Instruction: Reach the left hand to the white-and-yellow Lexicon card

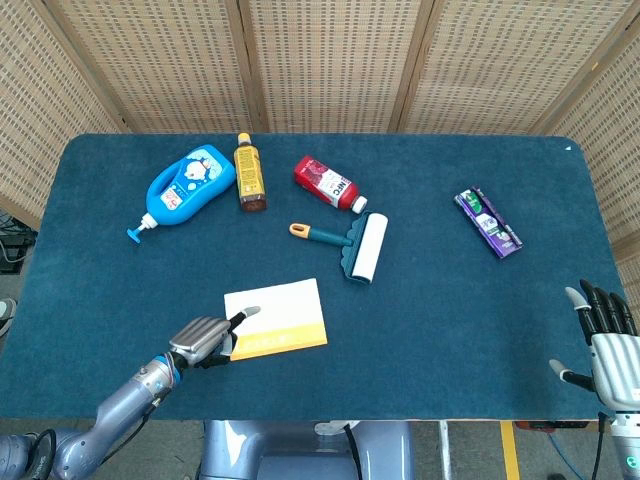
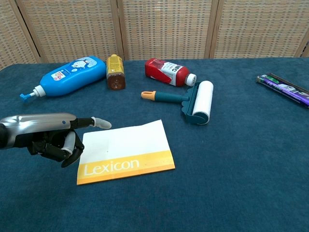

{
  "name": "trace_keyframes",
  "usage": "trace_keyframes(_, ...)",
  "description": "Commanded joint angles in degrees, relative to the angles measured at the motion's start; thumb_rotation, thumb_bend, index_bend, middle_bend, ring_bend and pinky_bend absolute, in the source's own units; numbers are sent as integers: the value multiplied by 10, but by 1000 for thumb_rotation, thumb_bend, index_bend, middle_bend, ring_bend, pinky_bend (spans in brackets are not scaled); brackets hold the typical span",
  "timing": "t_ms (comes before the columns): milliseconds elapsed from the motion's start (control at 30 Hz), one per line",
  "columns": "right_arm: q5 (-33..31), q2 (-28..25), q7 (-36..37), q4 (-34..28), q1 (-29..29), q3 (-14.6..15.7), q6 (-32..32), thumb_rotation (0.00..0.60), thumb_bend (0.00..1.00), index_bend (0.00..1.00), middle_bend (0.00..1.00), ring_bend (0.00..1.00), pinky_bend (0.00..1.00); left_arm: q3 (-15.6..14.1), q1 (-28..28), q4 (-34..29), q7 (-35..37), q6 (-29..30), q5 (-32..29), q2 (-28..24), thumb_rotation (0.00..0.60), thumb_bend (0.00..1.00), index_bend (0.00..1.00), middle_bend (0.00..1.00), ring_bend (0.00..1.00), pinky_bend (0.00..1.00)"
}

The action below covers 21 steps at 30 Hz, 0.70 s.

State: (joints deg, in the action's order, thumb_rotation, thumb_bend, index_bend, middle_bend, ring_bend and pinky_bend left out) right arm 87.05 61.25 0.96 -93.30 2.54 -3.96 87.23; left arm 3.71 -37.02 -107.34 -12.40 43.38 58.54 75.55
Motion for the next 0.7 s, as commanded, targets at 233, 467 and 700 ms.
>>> trace_keyframes(233,1,0,-2,-2,-1,1,1,600,0,0,0,0,0,-9,-23,-2,2,-14,-36,-5,600,992,0,964,982,1000)
trace_keyframes(467,-1,0,-2,-2,1,1,-3,600,0,0,0,0,0,-14,-46,3,-1,-29,-76,-1,600,992,0,964,982,1000)
trace_keyframes(700,-3,-2,2,-2,1,1,-4,600,0,0,0,0,0,-23,-73,6,1,-46,-124,1,600,992,0,964,982,1000)
